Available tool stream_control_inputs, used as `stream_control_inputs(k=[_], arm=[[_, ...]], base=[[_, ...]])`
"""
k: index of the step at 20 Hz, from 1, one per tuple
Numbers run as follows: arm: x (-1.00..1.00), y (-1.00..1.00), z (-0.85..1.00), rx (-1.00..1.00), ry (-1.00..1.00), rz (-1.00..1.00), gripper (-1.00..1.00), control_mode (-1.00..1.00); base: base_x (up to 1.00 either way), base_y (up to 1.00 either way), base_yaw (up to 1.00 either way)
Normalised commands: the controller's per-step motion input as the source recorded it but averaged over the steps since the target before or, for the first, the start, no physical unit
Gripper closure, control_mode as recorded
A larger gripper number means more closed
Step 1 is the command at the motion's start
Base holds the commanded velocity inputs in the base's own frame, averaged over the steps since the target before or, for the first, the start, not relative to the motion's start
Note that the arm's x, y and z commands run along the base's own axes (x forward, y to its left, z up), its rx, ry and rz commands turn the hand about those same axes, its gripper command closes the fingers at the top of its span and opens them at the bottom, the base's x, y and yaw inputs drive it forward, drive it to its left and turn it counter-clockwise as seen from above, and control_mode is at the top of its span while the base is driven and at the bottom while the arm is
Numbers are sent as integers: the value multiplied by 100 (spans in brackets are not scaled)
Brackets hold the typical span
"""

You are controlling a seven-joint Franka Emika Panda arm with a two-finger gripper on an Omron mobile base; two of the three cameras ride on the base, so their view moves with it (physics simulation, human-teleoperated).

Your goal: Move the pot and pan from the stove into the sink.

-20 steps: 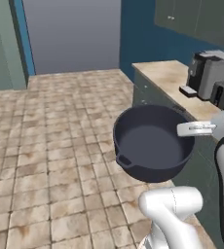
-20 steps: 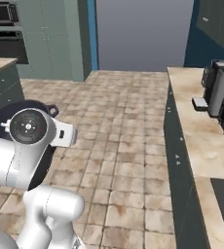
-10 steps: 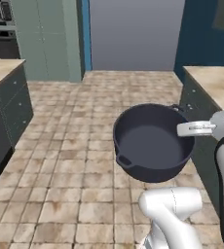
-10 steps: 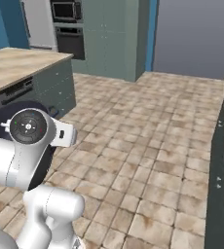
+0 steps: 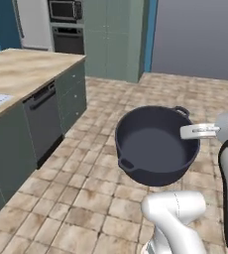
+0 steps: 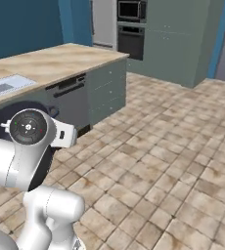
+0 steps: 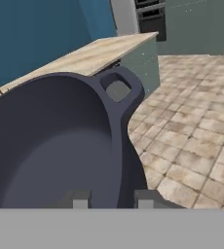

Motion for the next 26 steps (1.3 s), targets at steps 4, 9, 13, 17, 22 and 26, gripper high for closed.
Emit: stream_control_inputs(k=[4, 9, 13, 17, 22, 26], arm=[[0, 0, 0, 0, 0, 0, 100, 100], [0, 0, 0, 0, 0, 0, 100, 100], [0, 0, 0, 0, 0, 0, 100, 100], [0, 0, 0, 0, 0, 0, 100, 100], [0, 0, 0, 0, 0, 0, 100, 100], [0, 0, 0, 0, 0, 0, 100, 100]], base=[[-1, 0, 49], [-1, 0, 49], [-2, 0, 50], [-1, 0, 49], [0, 0, 48], [0, 0, 47]])
